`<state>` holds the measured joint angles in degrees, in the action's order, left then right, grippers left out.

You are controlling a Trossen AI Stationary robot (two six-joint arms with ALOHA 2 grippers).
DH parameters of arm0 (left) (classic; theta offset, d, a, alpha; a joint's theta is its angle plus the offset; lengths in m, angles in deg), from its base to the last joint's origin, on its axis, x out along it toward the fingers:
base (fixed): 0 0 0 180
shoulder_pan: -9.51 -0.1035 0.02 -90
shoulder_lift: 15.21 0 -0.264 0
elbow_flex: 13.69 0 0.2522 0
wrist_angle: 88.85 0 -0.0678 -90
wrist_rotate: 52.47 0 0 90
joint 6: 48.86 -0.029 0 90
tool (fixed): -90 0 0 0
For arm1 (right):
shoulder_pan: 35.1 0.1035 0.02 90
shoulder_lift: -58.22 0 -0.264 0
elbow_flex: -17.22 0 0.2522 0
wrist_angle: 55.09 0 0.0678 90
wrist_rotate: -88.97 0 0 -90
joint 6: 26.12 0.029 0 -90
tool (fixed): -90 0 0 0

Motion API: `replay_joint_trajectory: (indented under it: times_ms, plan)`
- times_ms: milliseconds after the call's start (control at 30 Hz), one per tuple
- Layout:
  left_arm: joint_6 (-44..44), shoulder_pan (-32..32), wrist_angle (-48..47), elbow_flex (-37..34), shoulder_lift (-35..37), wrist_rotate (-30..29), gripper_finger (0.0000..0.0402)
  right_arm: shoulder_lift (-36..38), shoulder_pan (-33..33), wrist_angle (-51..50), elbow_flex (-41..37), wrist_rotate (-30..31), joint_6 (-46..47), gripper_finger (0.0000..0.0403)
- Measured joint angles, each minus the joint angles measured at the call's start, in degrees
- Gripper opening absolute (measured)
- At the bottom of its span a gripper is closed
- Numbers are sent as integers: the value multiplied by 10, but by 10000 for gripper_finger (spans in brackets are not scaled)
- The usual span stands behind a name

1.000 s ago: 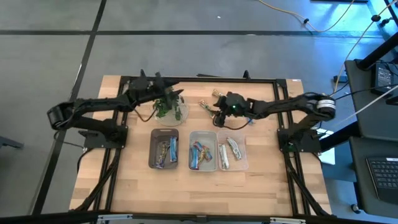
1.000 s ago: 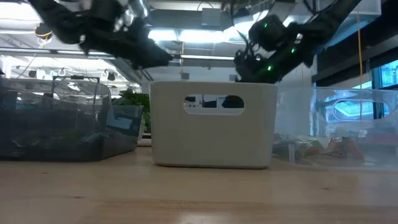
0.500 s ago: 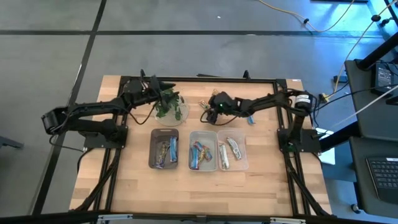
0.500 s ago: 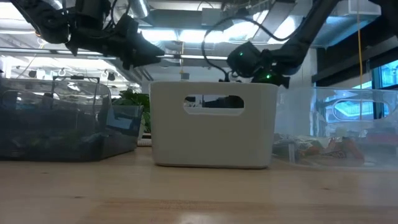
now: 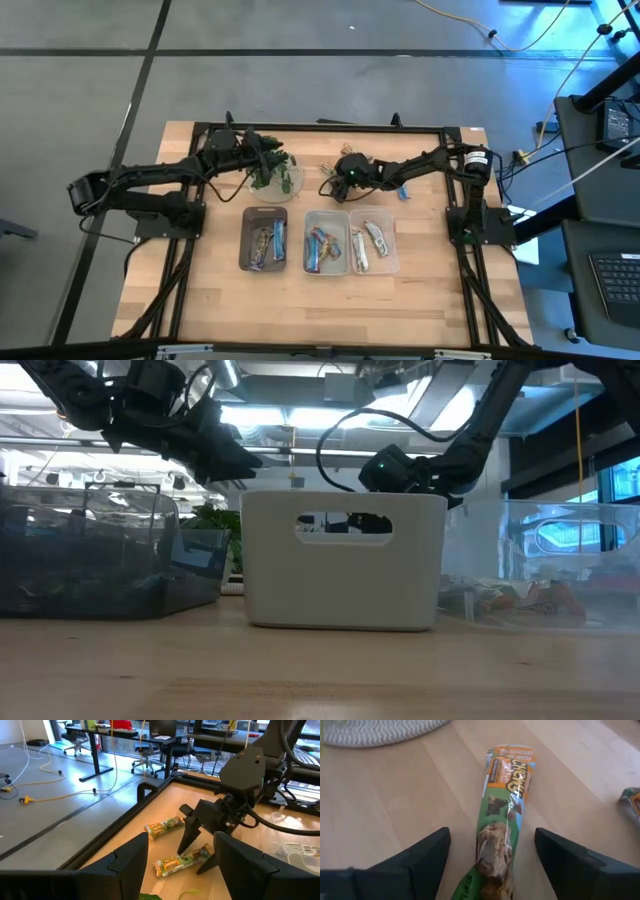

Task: Pick and place Granola Bars by type
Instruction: Put the orange granola bar into the transparent bin

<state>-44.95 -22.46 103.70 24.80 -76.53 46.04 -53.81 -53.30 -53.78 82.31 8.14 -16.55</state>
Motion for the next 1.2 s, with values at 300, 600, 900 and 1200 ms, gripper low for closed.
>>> replay_joint_trajectory:
  times_ms: [300,600,900,1200]
  plan:
    - [-2,0,0,0,0,0,217,-1,0,-4,0,2,7,223]
    - [-2,0,1,0,0,0,217,0,0,-9,0,4,4,157]
    - [-2,0,1,0,0,0,217,33,0,-46,-4,0,-13,104]
    - [-1,0,1,0,0,-1,217,98,0,-121,-4,2,-17,72]
